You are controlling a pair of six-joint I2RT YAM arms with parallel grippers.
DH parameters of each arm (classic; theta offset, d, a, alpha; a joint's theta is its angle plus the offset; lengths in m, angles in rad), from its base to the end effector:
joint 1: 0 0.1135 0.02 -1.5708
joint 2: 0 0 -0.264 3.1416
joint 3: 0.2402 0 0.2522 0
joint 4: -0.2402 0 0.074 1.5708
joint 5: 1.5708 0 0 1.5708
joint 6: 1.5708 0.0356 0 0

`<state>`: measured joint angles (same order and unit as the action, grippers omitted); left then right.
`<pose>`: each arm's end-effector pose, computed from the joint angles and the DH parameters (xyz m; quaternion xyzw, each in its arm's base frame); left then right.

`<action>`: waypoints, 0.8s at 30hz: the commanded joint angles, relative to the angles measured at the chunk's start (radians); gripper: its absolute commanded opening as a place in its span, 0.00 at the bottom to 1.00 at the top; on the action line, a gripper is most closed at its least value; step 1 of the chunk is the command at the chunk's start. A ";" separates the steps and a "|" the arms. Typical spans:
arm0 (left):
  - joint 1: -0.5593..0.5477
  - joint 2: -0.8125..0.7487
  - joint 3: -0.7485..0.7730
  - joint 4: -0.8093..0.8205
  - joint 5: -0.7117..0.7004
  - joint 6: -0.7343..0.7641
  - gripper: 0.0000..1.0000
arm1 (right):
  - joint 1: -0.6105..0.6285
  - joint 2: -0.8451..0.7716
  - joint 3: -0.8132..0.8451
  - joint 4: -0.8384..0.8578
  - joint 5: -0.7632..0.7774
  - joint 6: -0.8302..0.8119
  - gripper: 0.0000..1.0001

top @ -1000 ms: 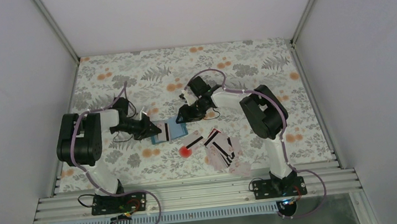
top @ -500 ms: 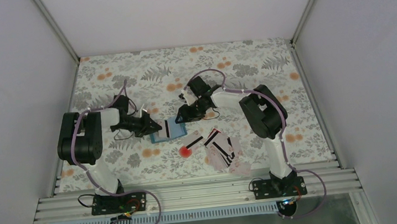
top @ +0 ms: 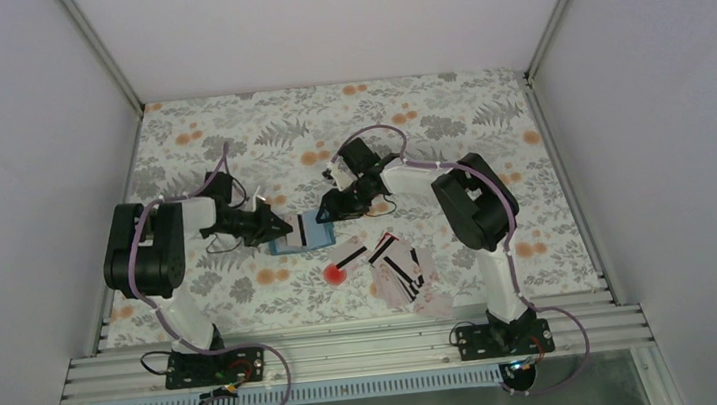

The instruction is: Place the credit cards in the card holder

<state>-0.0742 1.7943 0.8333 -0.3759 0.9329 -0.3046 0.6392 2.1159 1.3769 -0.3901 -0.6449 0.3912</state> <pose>0.2871 -0.0500 0.1119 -0.0498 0.8872 -0.4583 0.0183 0.3260 0.2690 0.1260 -0.1833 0.9097 0.3714 0.0285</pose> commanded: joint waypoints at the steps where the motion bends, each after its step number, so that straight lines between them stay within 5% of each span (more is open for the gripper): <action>1: -0.006 -0.014 -0.024 0.067 -0.018 -0.007 0.02 | 0.017 0.099 -0.038 -0.084 0.080 -0.012 0.49; 24: -0.036 -0.047 -0.089 0.153 -0.042 -0.094 0.02 | 0.016 0.100 -0.048 -0.075 0.077 -0.003 0.49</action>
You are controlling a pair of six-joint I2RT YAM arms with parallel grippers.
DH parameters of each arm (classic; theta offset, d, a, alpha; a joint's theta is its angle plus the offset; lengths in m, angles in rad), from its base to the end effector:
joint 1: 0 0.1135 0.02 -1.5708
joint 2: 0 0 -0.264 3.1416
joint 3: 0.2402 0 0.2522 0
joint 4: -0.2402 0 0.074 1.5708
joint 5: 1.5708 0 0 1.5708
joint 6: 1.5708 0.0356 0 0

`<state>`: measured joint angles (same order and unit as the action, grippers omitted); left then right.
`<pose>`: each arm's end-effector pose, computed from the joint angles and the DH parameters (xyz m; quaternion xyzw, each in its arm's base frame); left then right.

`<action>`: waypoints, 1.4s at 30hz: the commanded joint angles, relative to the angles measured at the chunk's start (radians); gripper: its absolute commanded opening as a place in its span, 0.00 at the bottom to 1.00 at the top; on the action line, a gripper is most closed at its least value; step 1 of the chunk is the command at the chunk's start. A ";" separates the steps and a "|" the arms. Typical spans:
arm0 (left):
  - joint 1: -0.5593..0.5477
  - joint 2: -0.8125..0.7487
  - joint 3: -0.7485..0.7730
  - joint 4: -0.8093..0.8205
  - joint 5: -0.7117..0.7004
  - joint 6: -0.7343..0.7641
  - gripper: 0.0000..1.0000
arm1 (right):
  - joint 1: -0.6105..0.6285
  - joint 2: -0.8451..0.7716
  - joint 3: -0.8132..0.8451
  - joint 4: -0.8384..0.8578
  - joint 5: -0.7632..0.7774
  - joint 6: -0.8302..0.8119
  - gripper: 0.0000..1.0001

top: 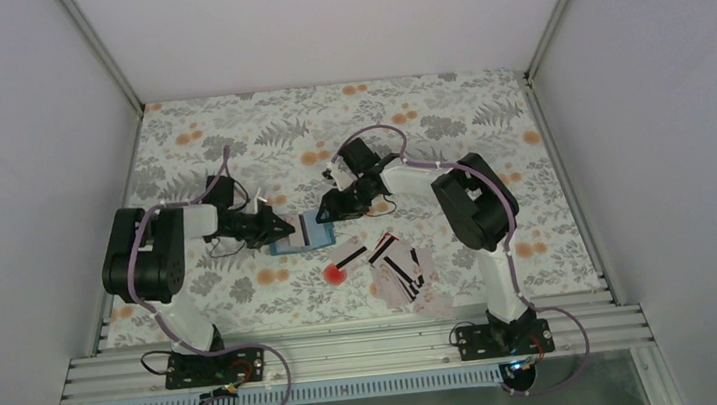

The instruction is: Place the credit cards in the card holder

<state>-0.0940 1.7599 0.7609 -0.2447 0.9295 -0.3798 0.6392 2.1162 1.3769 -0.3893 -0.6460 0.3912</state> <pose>0.2793 -0.0550 0.1090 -0.0534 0.8834 -0.4640 0.0377 0.3261 0.2691 0.1259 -0.1835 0.9095 0.3719 0.0284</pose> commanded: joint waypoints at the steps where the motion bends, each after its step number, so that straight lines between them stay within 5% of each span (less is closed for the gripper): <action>1: -0.021 -0.013 -0.017 0.024 -0.041 -0.019 0.02 | 0.016 0.099 -0.049 -0.074 0.078 -0.003 0.49; 22: -0.095 0.005 0.019 0.029 -0.089 -0.074 0.03 | 0.023 0.084 -0.075 -0.048 0.072 0.008 0.49; 27: -0.115 -0.006 0.045 -0.008 -0.133 -0.097 0.17 | 0.024 0.081 -0.080 -0.040 0.069 0.009 0.49; 42: -0.176 0.006 0.167 -0.184 -0.278 -0.108 0.33 | 0.025 0.074 -0.097 -0.012 0.056 0.015 0.49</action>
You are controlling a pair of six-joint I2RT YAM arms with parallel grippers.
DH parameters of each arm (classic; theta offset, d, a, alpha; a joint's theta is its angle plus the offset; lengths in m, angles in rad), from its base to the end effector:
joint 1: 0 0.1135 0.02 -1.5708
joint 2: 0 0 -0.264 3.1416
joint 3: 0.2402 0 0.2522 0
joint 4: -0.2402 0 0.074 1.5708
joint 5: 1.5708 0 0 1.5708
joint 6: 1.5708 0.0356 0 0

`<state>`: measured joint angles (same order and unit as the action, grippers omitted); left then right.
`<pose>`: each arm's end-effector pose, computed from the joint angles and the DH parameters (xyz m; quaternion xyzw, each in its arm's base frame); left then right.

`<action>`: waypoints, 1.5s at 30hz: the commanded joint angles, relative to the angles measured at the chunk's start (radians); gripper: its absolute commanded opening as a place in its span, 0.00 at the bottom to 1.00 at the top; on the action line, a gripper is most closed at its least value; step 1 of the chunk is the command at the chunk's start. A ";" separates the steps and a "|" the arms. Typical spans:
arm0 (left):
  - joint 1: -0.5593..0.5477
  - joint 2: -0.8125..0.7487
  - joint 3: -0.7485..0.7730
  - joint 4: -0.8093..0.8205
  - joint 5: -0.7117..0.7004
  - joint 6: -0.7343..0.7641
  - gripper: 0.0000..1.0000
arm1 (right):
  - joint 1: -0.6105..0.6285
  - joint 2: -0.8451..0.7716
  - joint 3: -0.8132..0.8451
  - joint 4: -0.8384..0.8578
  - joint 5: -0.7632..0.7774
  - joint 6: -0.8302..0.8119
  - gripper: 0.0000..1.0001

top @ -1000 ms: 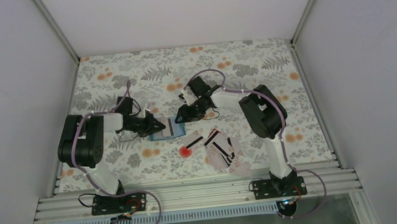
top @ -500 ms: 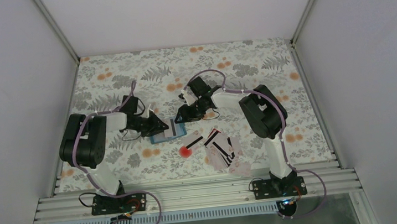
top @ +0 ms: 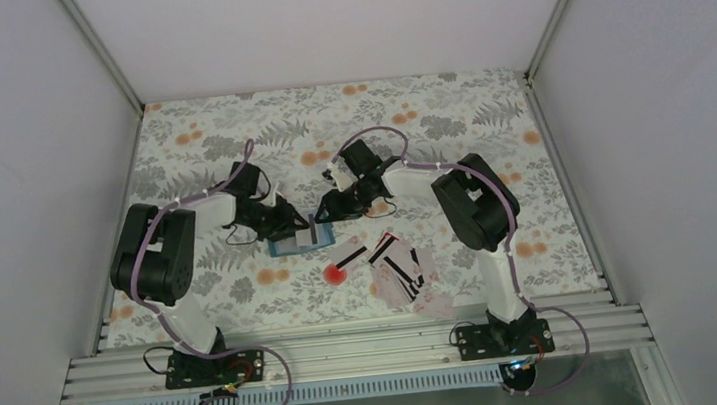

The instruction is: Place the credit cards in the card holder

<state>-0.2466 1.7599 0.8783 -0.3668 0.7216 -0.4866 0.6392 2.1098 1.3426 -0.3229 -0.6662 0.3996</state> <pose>0.2887 -0.0969 0.1264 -0.0543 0.9236 -0.3791 0.0153 0.3245 0.2686 0.1228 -0.1870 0.9020 0.3873 0.0377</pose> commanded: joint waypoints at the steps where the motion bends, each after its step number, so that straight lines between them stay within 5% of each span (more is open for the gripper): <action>1: -0.031 0.009 0.060 -0.076 -0.082 -0.002 0.35 | 0.025 0.081 -0.064 -0.077 0.076 0.007 0.49; 29: -0.242 0.105 0.292 -0.254 -0.295 -0.073 0.51 | 0.025 0.070 -0.063 -0.071 0.045 -0.022 0.49; 45: -0.268 0.078 0.304 -0.284 -0.342 -0.092 0.75 | 0.016 0.015 -0.082 -0.088 0.066 -0.051 0.49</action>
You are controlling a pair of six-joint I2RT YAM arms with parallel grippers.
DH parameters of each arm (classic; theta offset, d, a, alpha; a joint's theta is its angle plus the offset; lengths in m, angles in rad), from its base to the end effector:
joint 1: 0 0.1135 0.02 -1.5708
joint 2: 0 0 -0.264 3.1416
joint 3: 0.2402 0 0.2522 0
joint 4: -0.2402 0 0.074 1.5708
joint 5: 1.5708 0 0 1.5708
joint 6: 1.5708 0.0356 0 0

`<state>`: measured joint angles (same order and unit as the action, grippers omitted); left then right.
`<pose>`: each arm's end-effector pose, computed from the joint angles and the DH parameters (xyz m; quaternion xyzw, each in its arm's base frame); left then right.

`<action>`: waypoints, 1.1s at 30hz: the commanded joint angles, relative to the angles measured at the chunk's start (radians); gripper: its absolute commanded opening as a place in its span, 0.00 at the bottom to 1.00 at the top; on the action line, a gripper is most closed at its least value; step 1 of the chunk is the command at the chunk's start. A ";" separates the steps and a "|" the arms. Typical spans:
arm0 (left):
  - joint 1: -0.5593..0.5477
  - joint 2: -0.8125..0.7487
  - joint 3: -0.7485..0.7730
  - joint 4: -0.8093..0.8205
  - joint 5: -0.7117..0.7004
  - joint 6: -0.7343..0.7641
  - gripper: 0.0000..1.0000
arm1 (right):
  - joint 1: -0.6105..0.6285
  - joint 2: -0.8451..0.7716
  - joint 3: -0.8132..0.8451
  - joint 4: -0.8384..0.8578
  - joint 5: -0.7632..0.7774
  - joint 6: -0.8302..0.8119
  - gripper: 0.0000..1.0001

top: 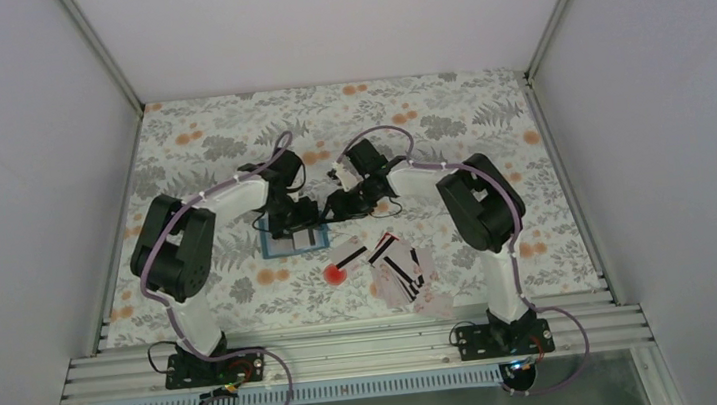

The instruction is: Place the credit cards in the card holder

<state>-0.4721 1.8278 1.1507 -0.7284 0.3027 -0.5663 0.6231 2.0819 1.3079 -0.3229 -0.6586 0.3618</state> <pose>0.2921 -0.1611 0.1556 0.0339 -0.9847 0.1710 0.0037 0.3226 0.2586 0.1245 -0.1951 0.9021 0.3820 0.0471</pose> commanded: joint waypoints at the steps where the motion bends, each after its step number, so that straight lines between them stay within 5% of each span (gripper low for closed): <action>1: -0.045 0.011 0.038 0.073 0.073 -0.012 0.76 | 0.031 0.040 -0.047 -0.089 0.058 -0.014 0.49; 7: -0.055 -0.018 0.051 0.054 0.059 -0.019 0.99 | 0.025 0.006 -0.039 -0.117 0.088 -0.025 0.50; 33: -0.057 -0.499 0.032 -0.044 -0.102 0.249 1.00 | 0.044 -0.261 0.108 -0.424 0.489 0.187 0.54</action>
<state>-0.5251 1.4082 1.2217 -0.7616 0.2195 -0.3828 0.6456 1.8847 1.3682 -0.6449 -0.2729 0.4786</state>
